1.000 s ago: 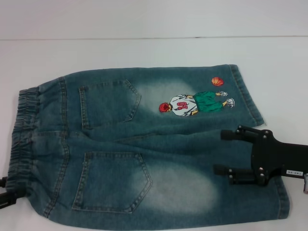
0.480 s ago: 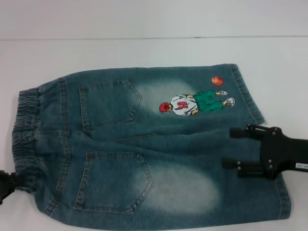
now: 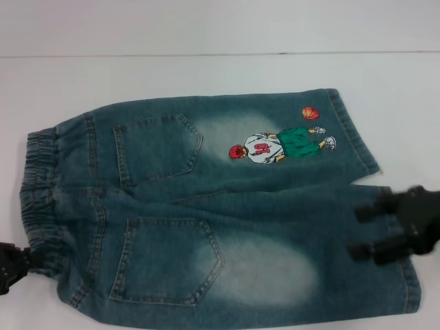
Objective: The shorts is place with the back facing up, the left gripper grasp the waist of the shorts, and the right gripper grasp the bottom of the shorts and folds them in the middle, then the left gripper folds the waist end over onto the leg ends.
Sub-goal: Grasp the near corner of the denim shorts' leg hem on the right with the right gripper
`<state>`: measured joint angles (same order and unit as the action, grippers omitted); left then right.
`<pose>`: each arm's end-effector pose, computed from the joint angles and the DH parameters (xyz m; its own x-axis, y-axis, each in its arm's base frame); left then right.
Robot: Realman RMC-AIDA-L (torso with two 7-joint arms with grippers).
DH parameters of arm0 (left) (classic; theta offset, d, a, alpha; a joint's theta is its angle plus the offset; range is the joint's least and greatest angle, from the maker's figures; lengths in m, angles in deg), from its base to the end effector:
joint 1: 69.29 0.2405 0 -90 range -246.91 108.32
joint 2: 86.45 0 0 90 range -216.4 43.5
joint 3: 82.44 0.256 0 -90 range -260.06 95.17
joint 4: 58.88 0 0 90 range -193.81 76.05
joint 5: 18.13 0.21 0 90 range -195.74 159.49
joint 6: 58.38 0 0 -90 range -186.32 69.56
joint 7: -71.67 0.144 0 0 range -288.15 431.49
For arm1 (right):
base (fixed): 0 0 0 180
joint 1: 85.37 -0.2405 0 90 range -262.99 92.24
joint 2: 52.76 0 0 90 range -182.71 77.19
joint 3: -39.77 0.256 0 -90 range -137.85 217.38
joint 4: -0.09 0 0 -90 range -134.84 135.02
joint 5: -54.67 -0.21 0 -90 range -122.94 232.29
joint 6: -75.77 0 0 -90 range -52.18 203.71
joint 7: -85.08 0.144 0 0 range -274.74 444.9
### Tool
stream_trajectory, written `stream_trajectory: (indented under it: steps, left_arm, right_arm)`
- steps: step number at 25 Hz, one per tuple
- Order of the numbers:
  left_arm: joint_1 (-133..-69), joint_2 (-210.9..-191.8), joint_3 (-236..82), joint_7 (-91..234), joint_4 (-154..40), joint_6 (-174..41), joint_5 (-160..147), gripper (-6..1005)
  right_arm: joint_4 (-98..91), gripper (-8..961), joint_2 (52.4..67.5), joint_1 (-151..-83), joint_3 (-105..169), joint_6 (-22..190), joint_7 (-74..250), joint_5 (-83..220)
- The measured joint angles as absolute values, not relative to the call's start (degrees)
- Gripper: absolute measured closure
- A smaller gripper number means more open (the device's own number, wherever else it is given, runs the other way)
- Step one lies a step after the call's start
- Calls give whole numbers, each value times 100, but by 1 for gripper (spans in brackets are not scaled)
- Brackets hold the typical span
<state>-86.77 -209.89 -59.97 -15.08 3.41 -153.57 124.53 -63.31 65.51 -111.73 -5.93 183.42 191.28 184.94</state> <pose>-0.3604 0.2464 0.0592 0.7422 0.6258 0.2398 0.6666 -0.6524 -0.3605 0.2568 0.2959 0.0475 0.8167 -0.5618 -0.1318 -0.5670 -0.8237 -0.0026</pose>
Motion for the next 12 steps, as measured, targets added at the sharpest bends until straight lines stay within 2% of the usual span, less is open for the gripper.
stream_trajectory:
  steps: [6,12]
  left_arm:
    - [-8678,-20987,-5994,-1472,339,-15267,12452,953]
    - [-8662,-20976,-5994,-1459,318,-15137,12465,953]
  right_arm:
    - [-6629,41,6482,-11772,-593,18954,19821,20137]
    - [-6586,41,6513,-12049,-911,18979,20336,21306]
